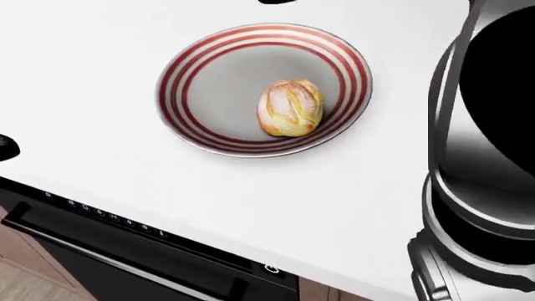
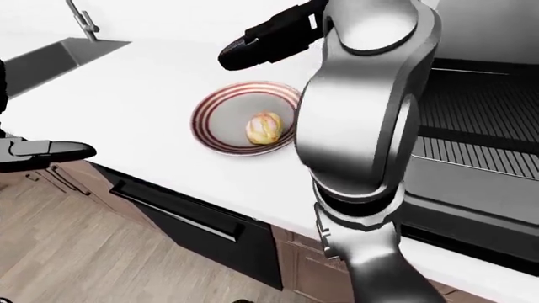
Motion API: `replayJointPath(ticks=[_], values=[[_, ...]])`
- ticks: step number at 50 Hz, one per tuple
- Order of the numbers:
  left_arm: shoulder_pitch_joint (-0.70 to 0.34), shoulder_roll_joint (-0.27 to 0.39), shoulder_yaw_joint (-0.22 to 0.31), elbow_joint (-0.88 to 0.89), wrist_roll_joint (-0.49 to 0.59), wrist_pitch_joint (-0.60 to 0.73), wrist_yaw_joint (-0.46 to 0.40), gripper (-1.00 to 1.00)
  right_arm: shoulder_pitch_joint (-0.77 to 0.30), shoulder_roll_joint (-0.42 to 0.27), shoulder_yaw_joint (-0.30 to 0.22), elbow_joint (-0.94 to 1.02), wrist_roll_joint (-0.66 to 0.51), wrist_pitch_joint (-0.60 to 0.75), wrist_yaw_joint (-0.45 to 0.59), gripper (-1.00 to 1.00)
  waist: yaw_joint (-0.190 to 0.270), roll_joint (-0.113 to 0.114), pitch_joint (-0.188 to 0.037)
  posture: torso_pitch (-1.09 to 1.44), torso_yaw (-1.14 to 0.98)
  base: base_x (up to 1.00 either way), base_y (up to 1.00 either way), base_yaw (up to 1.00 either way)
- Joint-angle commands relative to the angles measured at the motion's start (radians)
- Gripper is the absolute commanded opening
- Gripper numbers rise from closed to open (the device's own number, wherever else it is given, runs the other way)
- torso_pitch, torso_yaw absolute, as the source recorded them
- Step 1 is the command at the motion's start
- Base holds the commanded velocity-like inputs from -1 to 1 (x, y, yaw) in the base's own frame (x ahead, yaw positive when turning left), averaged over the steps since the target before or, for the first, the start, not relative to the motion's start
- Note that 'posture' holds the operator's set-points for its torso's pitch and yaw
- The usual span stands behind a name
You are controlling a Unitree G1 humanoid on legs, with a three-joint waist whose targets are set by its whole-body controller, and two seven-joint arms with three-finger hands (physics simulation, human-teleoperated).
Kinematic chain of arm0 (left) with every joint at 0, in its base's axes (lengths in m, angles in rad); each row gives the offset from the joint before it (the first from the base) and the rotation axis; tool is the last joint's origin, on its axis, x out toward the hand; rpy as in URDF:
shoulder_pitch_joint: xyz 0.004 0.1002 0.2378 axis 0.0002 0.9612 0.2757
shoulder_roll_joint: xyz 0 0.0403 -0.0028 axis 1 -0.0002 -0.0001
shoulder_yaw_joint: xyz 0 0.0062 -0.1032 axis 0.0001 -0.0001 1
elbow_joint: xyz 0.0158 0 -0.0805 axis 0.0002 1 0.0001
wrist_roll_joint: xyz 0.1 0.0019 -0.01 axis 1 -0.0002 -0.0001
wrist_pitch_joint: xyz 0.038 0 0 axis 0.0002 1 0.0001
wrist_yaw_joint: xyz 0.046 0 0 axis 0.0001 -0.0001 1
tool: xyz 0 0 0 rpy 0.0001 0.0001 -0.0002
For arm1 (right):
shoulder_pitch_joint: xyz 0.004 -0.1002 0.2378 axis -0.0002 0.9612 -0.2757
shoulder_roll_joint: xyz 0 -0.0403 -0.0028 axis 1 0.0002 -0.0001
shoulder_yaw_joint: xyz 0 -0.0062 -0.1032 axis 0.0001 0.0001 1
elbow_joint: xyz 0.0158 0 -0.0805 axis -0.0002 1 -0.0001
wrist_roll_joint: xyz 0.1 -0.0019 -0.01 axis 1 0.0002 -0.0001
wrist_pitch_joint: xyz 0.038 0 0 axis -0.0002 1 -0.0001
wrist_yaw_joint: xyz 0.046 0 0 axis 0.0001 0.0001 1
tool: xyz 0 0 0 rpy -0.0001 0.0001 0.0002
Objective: Pick the bread from the rack and place it on the plate on the counter.
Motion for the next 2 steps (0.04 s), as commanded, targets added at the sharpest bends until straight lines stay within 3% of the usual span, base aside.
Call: replayJointPath(ticks=[1, 2], values=[[-0.02, 0.019, 0.021, -0.019, 0.003, -0.02, 0.005, 1.0, -0.034, -0.016, -0.007, -0.02, -0.038, -0.014, 0.03, 1.0, 0.001, 0.0, -0.024, 0.0, 0.48, 0.0, 0.0, 0.0], [-0.021, 0.021, 0.024, -0.021, 0.002, -0.017, 0.006, 1.0, -0.034, -0.017, -0.008, -0.021, -0.047, -0.017, 0.037, 1.0, 0.001, 0.0, -0.024, 0.0, 0.48, 0.0, 0.0, 0.0]])
